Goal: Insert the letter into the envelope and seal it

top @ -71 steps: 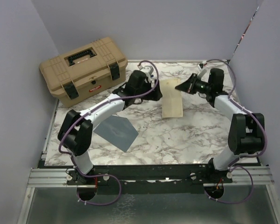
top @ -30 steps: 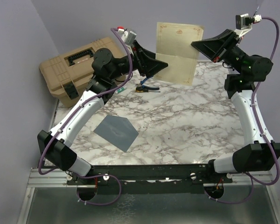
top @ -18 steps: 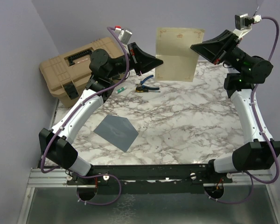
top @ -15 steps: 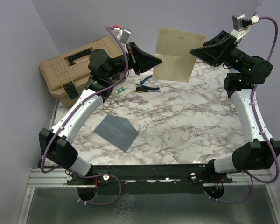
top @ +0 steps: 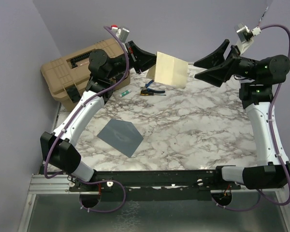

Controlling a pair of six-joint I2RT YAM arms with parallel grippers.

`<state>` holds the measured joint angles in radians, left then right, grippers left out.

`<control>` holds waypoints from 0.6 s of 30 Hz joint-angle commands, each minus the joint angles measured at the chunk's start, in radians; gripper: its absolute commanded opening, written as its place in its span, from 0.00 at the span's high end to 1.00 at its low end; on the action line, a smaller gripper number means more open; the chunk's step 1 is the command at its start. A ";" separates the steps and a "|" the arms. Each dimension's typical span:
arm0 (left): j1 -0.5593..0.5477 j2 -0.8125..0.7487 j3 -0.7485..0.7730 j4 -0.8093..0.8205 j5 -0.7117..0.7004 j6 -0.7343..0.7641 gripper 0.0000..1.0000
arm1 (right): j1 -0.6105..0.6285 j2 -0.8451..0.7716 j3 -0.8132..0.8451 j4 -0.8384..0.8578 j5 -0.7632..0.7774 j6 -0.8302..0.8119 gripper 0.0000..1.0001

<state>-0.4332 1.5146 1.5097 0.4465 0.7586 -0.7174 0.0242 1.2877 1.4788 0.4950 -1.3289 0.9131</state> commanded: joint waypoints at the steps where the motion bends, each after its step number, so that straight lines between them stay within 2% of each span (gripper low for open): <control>1: 0.022 0.014 -0.008 0.020 -0.015 0.018 1.00 | -0.003 -0.010 0.018 -0.151 -0.002 -0.131 0.28; 6: 0.027 0.023 0.000 0.021 0.006 0.019 1.00 | -0.003 -0.001 -0.003 -0.098 0.022 -0.090 0.24; 12: 0.025 0.009 -0.008 0.024 0.112 0.016 1.00 | -0.001 0.015 0.006 -0.280 0.123 -0.269 0.16; 18: 0.010 -0.005 -0.019 0.029 0.191 -0.007 1.00 | 0.048 0.051 -0.035 -0.293 0.146 -0.385 0.15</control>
<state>-0.4118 1.5314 1.5028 0.4480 0.8452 -0.7116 0.0372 1.3052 1.4643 0.2626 -1.2247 0.6468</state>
